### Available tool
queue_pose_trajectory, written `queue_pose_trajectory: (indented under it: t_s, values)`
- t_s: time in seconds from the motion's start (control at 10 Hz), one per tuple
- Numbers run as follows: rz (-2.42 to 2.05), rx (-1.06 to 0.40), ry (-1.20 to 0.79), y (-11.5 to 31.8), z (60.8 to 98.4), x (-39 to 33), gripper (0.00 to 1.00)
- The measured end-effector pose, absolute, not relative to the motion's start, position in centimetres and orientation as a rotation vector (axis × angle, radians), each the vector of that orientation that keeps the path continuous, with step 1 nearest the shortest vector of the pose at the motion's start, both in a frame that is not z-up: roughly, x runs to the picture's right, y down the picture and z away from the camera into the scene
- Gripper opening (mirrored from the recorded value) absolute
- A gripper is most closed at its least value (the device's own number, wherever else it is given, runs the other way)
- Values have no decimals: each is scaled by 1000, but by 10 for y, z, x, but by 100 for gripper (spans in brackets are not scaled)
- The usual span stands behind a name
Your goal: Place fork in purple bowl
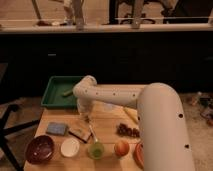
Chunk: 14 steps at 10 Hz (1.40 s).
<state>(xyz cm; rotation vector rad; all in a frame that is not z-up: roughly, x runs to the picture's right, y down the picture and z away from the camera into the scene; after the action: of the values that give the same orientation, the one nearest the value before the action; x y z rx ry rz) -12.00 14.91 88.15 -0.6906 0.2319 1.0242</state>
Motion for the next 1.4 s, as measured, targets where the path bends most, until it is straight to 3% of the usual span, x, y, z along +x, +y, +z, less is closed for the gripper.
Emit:
queue_pose_trajectory:
  t_s: [1.4]
  values:
    - [1013,-570,38,60,820,-104,0]
